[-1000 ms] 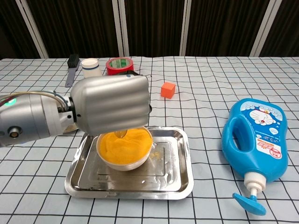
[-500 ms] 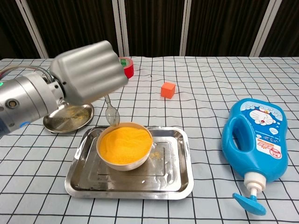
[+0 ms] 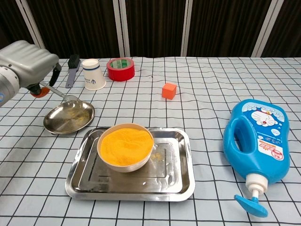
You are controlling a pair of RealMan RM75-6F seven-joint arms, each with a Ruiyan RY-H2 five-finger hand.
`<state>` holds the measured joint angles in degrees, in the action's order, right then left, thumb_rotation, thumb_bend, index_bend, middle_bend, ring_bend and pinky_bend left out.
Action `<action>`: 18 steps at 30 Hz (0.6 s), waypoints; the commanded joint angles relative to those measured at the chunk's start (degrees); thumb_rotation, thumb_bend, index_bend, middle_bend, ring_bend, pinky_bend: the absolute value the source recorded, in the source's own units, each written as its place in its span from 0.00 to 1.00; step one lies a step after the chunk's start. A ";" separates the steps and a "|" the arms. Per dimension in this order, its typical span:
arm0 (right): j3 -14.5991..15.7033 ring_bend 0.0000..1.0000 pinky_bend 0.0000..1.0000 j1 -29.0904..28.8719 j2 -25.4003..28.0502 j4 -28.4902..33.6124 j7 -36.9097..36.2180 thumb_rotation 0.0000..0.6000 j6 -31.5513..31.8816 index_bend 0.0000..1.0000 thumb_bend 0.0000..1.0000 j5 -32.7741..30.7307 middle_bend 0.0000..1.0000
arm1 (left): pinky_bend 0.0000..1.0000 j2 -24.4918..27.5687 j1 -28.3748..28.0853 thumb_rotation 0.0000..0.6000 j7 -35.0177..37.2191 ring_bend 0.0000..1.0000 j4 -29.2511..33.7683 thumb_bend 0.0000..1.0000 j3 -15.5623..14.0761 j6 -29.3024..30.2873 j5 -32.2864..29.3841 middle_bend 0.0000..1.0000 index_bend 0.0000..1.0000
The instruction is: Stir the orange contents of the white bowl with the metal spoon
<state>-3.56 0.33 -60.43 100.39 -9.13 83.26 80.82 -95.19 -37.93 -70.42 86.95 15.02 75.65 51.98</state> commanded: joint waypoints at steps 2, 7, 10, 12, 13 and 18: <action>-0.04 0.00 0.00 0.02 -0.01 0.03 0.06 1.00 0.01 0.00 0.20 -0.14 0.00 | 1.00 -1.60 1.62 1.00 3.00 0.99 -2.78 0.60 0.92 0.68 -4.67 1.00 0.83; -0.06 0.00 0.00 0.07 0.00 0.03 0.02 1.00 0.07 0.00 0.20 -0.18 0.00 | 1.00 -2.78 2.18 1.00 4.71 0.99 -4.93 0.54 0.39 0.39 -6.48 1.00 0.82; -0.08 0.00 0.00 0.06 0.02 -0.04 -0.05 1.00 0.04 0.00 0.20 -0.22 0.00 | 1.00 -3.74 2.36 1.00 6.02 0.98 -6.55 0.51 -0.16 0.36 -6.76 1.00 0.81; -0.08 0.00 0.00 0.05 0.03 -0.03 -0.08 1.00 0.01 0.00 0.20 -0.20 0.00 | 1.00 -4.24 2.41 1.00 7.04 0.98 -7.46 0.49 -0.38 0.28 -6.77 1.00 0.78; -0.07 0.00 0.00 0.06 0.04 -0.03 -0.06 1.00 0.03 0.00 0.20 -0.19 0.00 | 1.00 -4.44 2.42 1.00 7.47 0.98 -7.87 0.48 -0.51 0.27 -6.68 1.00 0.77; -0.06 0.00 0.00 0.06 0.06 -0.02 -0.14 1.00 -0.03 0.00 0.20 -0.21 0.00 | 1.00 -5.18 2.34 1.00 8.16 0.97 -8.68 0.41 -0.96 0.20 -7.12 1.00 0.66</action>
<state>-3.62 0.39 -60.38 100.37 -9.26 83.22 80.61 -100.28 -35.55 -62.30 78.31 14.06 75.84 44.98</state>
